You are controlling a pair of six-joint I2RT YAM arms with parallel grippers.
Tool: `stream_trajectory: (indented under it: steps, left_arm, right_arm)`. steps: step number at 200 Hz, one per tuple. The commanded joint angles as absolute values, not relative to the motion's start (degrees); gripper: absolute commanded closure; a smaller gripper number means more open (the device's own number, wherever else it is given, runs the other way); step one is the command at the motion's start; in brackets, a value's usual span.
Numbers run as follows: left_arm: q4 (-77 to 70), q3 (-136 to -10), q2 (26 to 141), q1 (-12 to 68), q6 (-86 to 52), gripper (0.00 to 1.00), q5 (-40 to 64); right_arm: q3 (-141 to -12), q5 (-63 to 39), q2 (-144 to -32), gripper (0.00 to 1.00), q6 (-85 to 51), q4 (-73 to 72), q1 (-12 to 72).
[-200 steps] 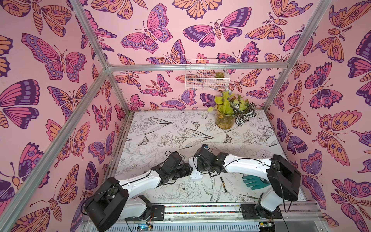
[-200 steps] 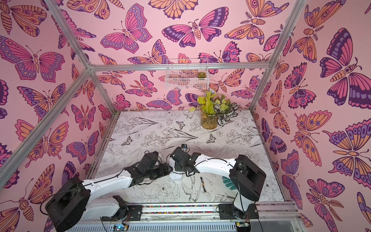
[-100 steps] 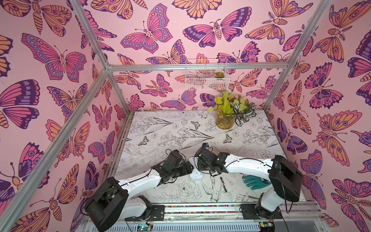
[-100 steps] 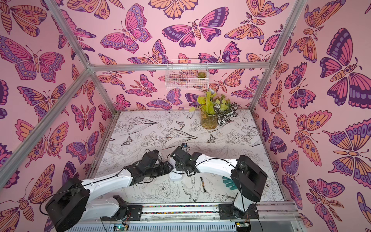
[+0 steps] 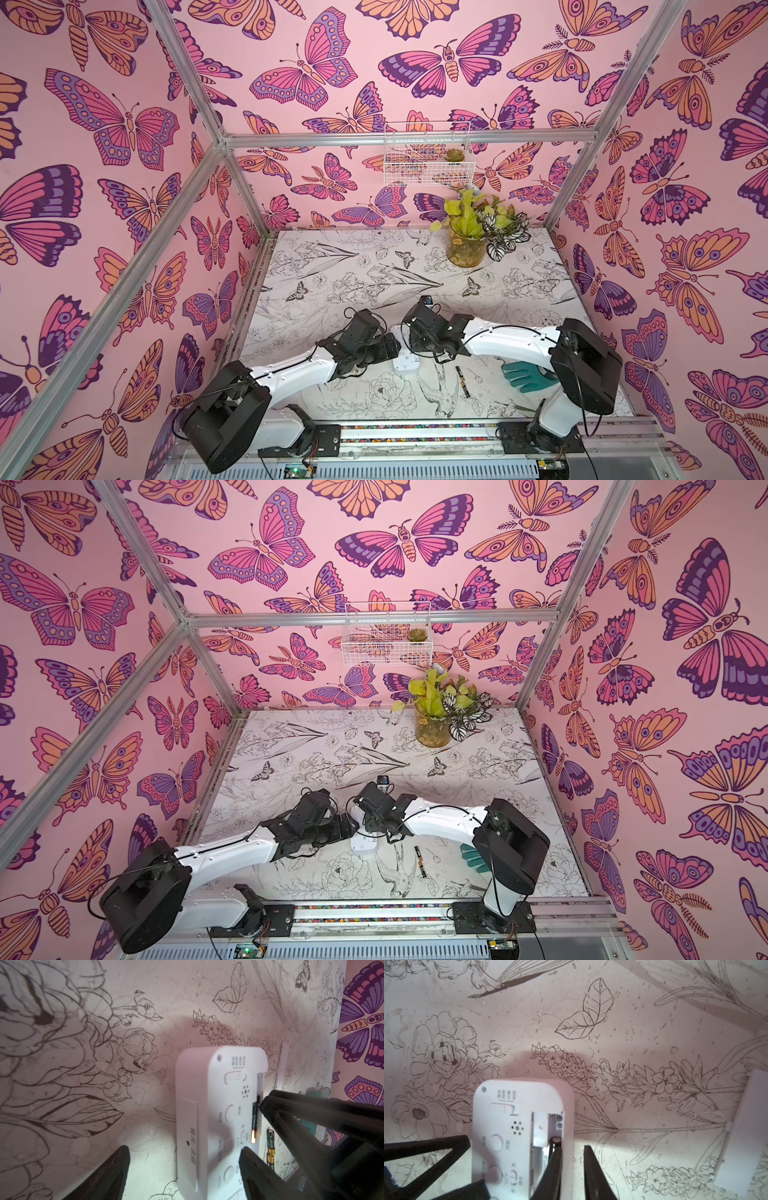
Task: Insert the battery into the alarm
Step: Install the battery in the alarm.
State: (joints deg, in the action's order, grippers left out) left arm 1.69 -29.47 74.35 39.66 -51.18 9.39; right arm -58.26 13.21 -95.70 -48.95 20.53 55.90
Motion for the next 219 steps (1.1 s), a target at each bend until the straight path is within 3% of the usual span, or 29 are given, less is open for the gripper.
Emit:
stream_trajectory:
  steps: [1, 43, 85, 120, 180, 219]
  left_arm:
    - [3.50, -31.35, 73.43, 39.18, -49.45, 0.15, 8.26]
    - [3.71, -33.32, 74.28, 39.07, -48.48, 0.15, 9.21]
    - [3.58, -34.42, 76.47, 39.08, -47.91, 0.15, 10.49]
    - [2.05, -34.28, 78.68, 39.08, -47.29, 0.23, 13.31]
    - [1.14, -33.93, 81.38, 39.07, -45.84, 0.33, 15.05]
    - [1.65, -34.01, 83.57, 39.13, -42.82, 0.36, 17.61]
  right_arm:
    - [-56.58, 15.31, -91.75, 0.77, -47.17, 21.67, 55.80]
    - [-54.68, 12.53, -87.63, 0.68, -45.71, 19.31, 57.29]
    - [-56.02, 10.75, -92.00, 0.66, -45.83, 18.32, 58.40]
    - [-56.07, 10.26, -93.98, 0.65, -46.20, 18.10, 58.53]
    - [-55.81, 11.46, -94.75, 0.77, -46.45, 18.71, 58.41]
    - [-56.22, 12.71, -95.44, 0.77, -46.05, 19.15, 58.38]
